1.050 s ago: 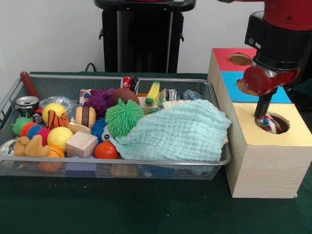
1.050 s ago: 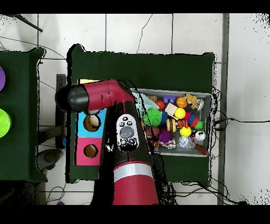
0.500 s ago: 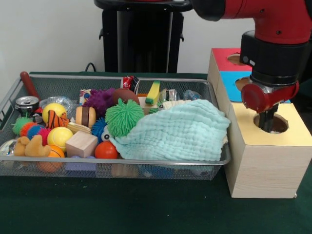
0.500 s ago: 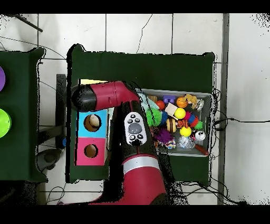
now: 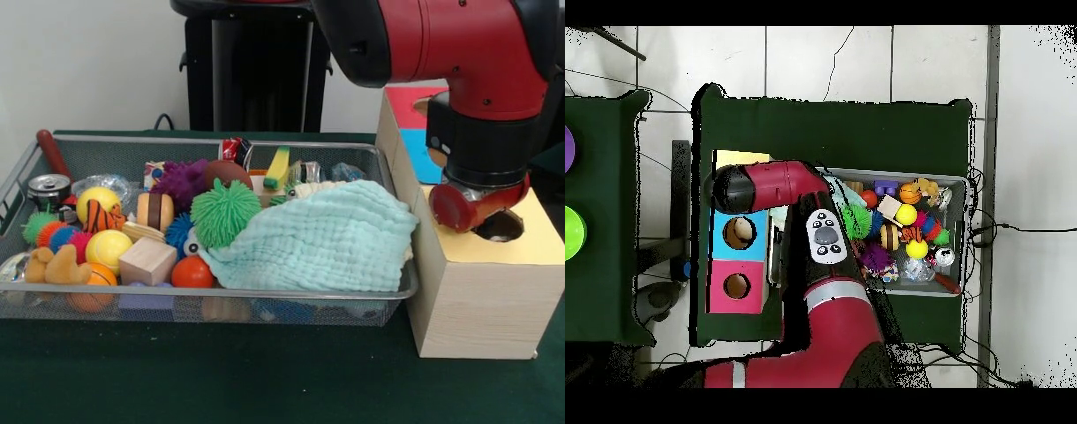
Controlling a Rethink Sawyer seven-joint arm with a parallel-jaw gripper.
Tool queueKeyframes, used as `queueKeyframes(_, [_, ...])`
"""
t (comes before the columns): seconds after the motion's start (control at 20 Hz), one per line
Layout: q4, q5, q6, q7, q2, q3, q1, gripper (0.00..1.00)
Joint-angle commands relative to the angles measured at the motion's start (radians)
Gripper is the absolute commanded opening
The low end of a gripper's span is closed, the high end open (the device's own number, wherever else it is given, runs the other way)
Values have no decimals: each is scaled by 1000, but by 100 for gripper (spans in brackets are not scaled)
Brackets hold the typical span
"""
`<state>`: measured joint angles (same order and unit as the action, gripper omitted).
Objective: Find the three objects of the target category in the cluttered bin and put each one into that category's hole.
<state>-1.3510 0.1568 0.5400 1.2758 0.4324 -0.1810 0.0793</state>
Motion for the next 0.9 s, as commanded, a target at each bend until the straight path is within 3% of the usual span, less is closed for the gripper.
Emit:
queueKeyframes(0.05, [-95,45,95,63,54,3,-1,0])
queueKeyframes(0.2, [-178,19,143,41,190,-15,14,0])
queueKeyframes(0.3, [-190,3,190,28,245,-23,16,0])
queueKeyframes(0.75, [-194,-1,292,22,329,-31,27,0])
queueKeyframes(0.9, [-227,-14,330,-10,391,-44,52,0])
